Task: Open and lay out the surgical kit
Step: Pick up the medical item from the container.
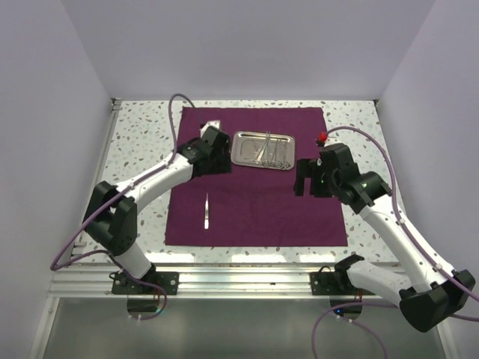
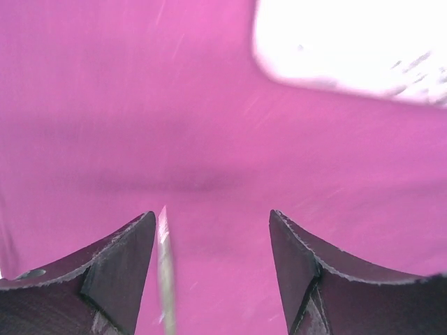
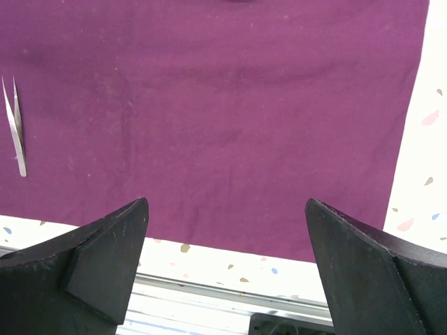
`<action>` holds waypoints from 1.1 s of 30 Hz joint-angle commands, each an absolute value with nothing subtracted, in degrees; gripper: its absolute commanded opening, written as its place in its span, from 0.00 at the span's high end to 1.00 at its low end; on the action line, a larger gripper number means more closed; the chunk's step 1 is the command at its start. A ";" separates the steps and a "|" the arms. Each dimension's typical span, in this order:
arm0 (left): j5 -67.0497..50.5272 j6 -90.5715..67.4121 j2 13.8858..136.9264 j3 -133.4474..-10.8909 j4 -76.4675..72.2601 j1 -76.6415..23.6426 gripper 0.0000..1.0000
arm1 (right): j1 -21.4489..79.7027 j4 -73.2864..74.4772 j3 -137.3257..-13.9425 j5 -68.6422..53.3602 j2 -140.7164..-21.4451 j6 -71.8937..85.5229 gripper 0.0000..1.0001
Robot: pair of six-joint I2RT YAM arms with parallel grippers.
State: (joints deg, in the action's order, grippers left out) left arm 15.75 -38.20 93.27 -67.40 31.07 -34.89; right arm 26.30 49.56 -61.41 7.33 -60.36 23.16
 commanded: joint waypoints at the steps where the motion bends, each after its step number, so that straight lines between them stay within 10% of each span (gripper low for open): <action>1: 17.14 -30.86 98.49 -79.34 30.32 -34.89 0.30 | 26.37 50.62 -61.79 9.23 -58.10 23.82 0.02; 13: 0.99 -20.22 135.41 -125.39 26.81 -34.37 0.37 | 26.28 55.54 -63.72 13.62 -55.81 25.92 0.02; 28: -5.28 -20.66 147.13 -128.85 19.07 -33.75 0.44 | 26.37 57.48 -65.04 16.26 -61.52 23.82 0.02; 33: -4.13 -19.16 148.36 -128.41 20.30 -33.75 0.70 | 26.28 55.64 -67.06 16.52 -64.86 22.94 0.02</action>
State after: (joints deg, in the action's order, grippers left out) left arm -4.32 -21.37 146.89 -126.67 20.99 -33.89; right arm 26.30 57.25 -63.92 14.85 -63.99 24.53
